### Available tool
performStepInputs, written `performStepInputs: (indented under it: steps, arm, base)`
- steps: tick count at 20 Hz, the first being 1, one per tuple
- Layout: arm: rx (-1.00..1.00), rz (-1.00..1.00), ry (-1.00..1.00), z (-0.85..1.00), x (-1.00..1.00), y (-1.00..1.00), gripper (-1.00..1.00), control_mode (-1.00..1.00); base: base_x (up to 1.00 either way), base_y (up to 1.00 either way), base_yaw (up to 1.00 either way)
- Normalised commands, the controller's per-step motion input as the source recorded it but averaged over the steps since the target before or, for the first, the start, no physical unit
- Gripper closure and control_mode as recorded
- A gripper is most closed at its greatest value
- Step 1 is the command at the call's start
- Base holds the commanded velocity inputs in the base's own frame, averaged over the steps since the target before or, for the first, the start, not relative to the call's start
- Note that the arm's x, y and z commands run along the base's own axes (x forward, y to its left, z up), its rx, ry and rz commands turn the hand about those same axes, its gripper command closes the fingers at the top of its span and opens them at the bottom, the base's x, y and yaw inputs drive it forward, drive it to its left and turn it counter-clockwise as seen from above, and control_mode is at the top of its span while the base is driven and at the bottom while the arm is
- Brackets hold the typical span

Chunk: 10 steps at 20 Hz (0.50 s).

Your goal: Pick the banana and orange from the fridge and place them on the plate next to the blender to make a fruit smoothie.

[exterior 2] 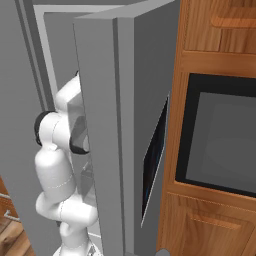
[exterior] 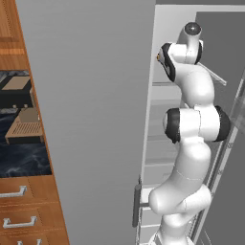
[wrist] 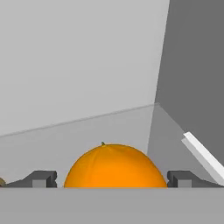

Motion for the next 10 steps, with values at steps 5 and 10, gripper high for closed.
performStepInputs:
  steps: [5,10]
  arm:
    - [0.0,0.0,-0.01,-0.8,0.0,-0.01,1.0,-1.0]
    - [0.0,0.0,-0.11,-0.53,0.0,0.0,1.0,-1.0]
  base:
    - [0.0,0.0,0.0]
    - [0.0,0.0,0.0]
